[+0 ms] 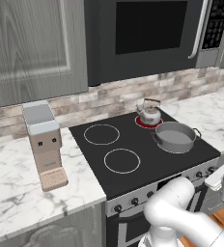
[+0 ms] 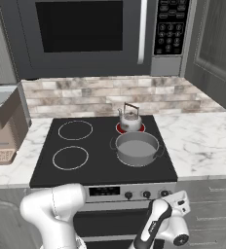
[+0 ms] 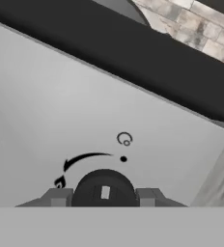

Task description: Pick the kettle from the cabinet and place it on a stove burner. Then pick the pot from the counter and place it on another stove burner. Finally, turn both burners on.

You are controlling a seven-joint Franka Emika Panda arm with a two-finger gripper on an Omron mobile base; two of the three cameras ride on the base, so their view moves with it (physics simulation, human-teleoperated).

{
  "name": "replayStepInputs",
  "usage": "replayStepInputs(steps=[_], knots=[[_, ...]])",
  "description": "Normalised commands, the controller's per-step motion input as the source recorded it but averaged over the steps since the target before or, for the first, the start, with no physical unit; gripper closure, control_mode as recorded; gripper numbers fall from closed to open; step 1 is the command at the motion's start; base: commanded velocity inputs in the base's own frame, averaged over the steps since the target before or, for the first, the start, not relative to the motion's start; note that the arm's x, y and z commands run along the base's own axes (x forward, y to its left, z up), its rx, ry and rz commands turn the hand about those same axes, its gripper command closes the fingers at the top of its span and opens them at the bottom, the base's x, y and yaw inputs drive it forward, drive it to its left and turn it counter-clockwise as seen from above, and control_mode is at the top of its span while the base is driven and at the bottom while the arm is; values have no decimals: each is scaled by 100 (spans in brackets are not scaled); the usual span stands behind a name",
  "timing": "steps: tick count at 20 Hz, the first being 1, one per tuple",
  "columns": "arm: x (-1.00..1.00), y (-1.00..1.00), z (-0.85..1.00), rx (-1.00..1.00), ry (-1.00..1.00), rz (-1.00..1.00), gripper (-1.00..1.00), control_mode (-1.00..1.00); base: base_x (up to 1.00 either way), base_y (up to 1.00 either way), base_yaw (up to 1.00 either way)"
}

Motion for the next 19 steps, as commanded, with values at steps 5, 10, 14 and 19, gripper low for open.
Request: replayStepInputs(steps=[5,10,14,19], knots=[[-1,0,0,-20,0,0,100,-100,0,0,0],[-3,0,0,-21,0,0,100,-100,0,0,0],[-3,0,0,-21,0,0,100,-100,0,0,0],[-2,0,0,-21,0,0,100,-100,0,0,0]])
